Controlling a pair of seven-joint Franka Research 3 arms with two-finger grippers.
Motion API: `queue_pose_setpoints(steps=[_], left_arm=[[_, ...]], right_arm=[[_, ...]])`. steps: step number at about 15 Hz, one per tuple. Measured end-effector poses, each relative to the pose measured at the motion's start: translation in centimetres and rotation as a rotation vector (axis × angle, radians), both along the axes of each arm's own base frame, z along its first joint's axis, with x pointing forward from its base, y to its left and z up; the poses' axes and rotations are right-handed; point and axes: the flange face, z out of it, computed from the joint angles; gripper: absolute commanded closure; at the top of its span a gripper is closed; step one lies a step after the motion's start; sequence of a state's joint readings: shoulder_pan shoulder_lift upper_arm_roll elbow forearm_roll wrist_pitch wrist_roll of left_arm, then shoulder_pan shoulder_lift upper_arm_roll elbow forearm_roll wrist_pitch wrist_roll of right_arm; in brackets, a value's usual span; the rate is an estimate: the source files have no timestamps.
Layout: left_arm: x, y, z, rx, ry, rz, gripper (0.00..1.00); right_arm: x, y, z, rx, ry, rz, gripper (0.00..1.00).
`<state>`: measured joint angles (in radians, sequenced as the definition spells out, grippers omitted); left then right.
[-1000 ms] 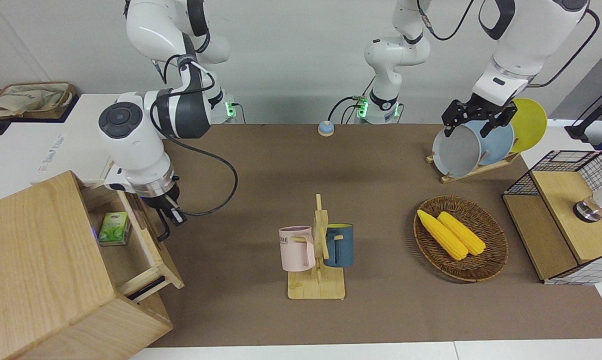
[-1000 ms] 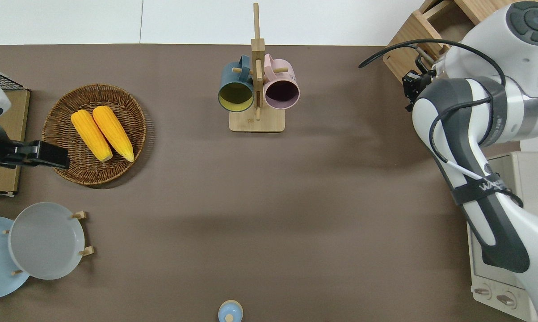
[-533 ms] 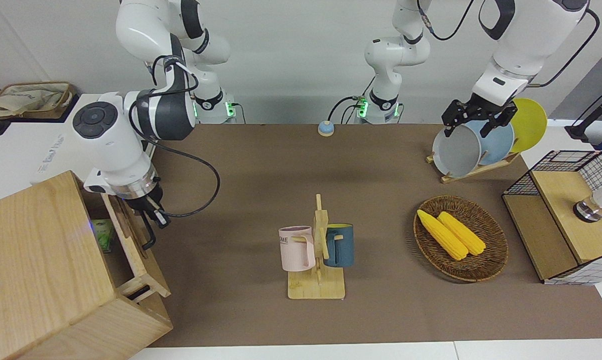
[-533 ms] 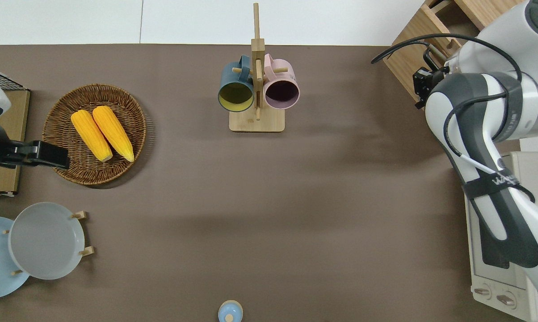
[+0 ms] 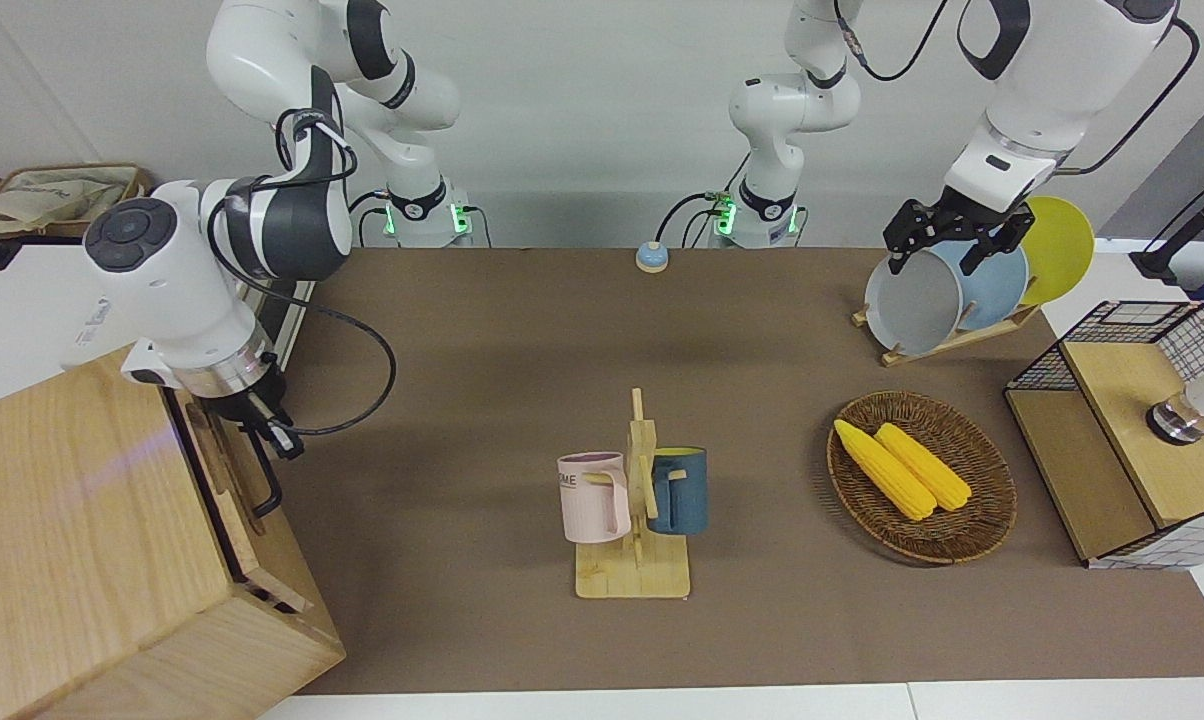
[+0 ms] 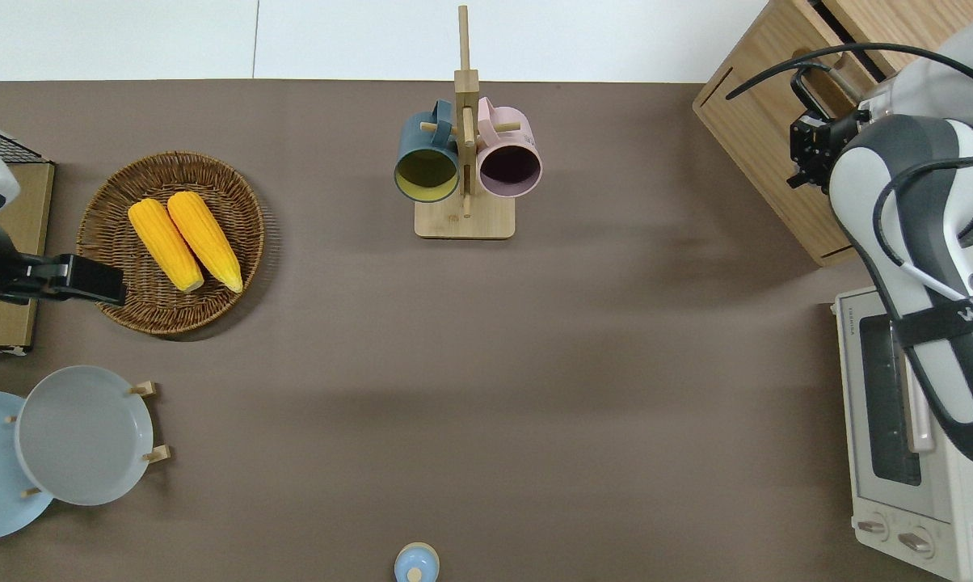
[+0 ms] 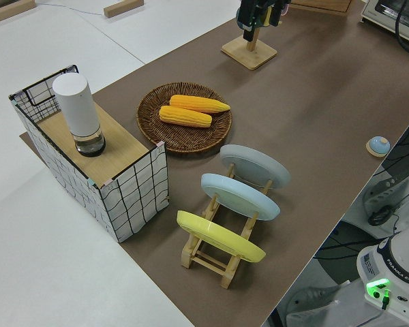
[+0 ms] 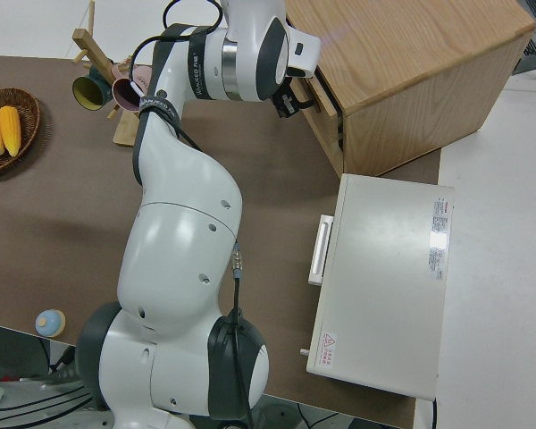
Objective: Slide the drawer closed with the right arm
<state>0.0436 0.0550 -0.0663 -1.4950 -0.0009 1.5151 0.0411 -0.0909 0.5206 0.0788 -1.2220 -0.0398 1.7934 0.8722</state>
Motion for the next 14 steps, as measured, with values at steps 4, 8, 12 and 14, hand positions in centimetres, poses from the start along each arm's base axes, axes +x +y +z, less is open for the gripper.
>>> queue_pose_setpoints(steps=[4, 8, 12, 14], left_arm=[[0.0, 0.0, 0.0, 0.0, 0.0, 0.0, 0.01], [0.0, 0.0, 0.0, 0.0, 0.0, 0.0, 0.01], [0.0, 0.0, 0.0, 0.0, 0.0, 0.0, 0.01], [0.0, 0.0, 0.0, 0.0, 0.0, 0.0, 0.01]], right_arm=[[0.0, -1.11, 0.37, 0.003, -0.005, -0.007, 1.0], [-0.05, -1.19, 0.37, 0.005, 0.0, 0.003, 1.0], [-0.06, -1.19, 0.37, 0.005, 0.0, 0.004, 1.0], [-0.06, -1.19, 0.38, 0.005, 0.0, 0.005, 1.0]])
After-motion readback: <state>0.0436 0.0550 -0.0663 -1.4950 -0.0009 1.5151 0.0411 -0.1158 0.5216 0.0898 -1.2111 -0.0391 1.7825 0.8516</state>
